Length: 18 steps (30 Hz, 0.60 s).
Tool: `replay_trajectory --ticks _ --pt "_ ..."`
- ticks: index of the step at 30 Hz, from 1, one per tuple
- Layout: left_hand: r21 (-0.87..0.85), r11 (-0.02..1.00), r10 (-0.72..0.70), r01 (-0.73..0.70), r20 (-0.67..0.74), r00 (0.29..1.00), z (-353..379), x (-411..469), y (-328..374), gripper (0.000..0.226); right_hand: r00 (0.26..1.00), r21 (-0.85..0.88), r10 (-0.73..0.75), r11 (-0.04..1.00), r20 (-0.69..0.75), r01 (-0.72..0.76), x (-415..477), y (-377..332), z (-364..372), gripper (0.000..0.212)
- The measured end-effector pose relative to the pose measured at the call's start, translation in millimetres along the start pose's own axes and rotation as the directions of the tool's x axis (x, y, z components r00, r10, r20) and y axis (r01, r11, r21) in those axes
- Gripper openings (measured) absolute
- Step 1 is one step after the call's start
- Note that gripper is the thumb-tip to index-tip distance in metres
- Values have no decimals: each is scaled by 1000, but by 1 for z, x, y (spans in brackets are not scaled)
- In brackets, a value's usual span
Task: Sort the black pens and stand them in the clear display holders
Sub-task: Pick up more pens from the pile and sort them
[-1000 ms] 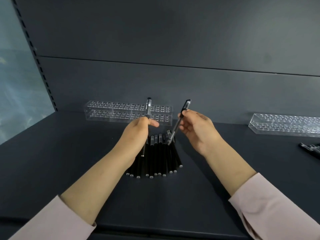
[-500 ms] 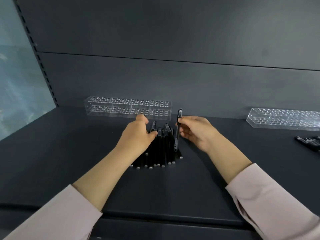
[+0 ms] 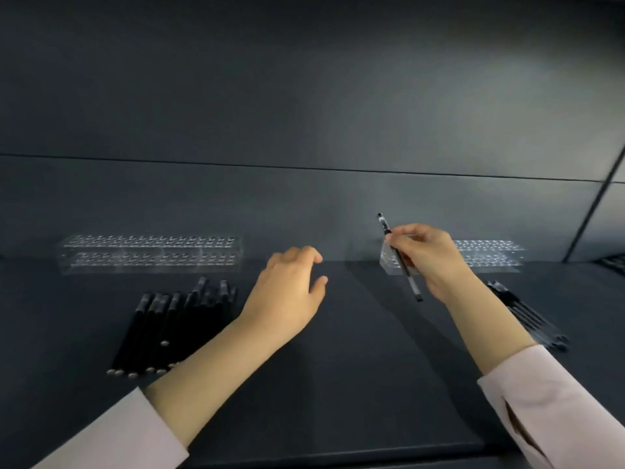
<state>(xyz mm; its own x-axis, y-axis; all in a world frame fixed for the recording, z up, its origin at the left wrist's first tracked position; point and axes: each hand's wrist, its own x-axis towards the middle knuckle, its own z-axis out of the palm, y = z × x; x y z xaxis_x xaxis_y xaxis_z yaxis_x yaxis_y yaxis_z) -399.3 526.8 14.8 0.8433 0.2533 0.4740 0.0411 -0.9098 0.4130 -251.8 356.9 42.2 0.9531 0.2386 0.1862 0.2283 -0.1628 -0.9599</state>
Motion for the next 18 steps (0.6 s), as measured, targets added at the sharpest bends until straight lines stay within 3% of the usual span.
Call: replay_trajectory --ticks 7,12,18 --pt "53 998 23 -37 235 972 120 24 113 44 991 -200 25 978 -135 -52 34 72 -160 10" --pt "153 988 -29 -17 294 955 164 35 159 42 994 -312 74 945 -80 -95 57 108 -222 13" --pt "187 982 -61 1 316 947 175 35 171 42 998 -491 52 871 34 -29 60 124 -233 16"
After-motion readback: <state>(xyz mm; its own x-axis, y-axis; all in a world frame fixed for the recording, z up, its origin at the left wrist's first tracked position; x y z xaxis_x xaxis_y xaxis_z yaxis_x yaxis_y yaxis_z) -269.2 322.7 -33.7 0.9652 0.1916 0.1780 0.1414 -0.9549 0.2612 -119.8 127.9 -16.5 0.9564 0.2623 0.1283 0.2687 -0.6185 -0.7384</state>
